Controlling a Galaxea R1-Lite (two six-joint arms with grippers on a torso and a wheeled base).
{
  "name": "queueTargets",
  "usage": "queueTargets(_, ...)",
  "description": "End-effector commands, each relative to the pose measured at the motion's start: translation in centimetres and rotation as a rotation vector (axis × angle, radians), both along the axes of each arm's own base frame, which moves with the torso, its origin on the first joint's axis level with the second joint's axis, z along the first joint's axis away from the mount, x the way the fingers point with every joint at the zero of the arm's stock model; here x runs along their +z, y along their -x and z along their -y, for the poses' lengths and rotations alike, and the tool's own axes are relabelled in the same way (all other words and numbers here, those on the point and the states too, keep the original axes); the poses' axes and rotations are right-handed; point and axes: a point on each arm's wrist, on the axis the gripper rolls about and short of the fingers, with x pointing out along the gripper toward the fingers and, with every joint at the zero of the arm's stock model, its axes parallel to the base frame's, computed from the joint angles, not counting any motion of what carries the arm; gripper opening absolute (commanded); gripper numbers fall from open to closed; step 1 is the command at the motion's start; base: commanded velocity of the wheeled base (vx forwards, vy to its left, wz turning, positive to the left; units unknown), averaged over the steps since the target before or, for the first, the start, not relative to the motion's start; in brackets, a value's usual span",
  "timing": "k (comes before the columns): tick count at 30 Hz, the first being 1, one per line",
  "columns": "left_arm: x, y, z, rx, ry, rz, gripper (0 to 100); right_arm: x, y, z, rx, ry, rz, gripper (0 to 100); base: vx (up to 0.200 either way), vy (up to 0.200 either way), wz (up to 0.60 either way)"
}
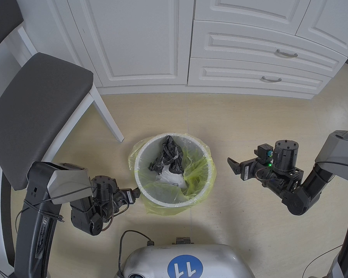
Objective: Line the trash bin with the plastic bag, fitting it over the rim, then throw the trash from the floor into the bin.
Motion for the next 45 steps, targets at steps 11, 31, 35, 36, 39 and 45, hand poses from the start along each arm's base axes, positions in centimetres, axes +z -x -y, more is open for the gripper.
queueTargets(11, 5.4, 1.3, -4.7, 0.009, -0.179, 0.086, 100, 0.1, 0.2, -0.1, 0.005, -0.005, 0.013, 100, 0.0, 0.0, 0.0)
queueTargets(31, 6.0, 0.7, -1.0, 0.005, 0.044, 0.181, 100, 0.2, -0.1, -0.2, 0.004, -0.012, 0.032, 100, 0.0, 0.0, 0.0)
queueTargets(35, 4.0, 1.0, 0.1, -0.023, 0.037, 0.134, 100, 0.1, -0.1, -0.2, 0.004, -0.011, 0.029, 100, 0.0, 0.0, 0.0)
queueTargets(36, 3.5, 1.1, 0.5, -0.032, 0.035, 0.12, 100, 0.1, -0.1, -0.2, 0.004, -0.011, 0.029, 100, 0.0, 0.0, 0.0)
queueTargets(39, 2.5, 1.1, 0.7, -0.033, 0.03, 0.102, 100, 0.1, 0.0, -0.2, 0.004, -0.011, 0.029, 100, 0.0, 0.0, 0.0)
queueTargets(45, 2.1, 0.9, 0.7, -0.031, 0.029, 0.094, 100, 0.1, 0.0, -0.2, 0.004, -0.01, 0.026, 100, 0.0, 0.0, 0.0)
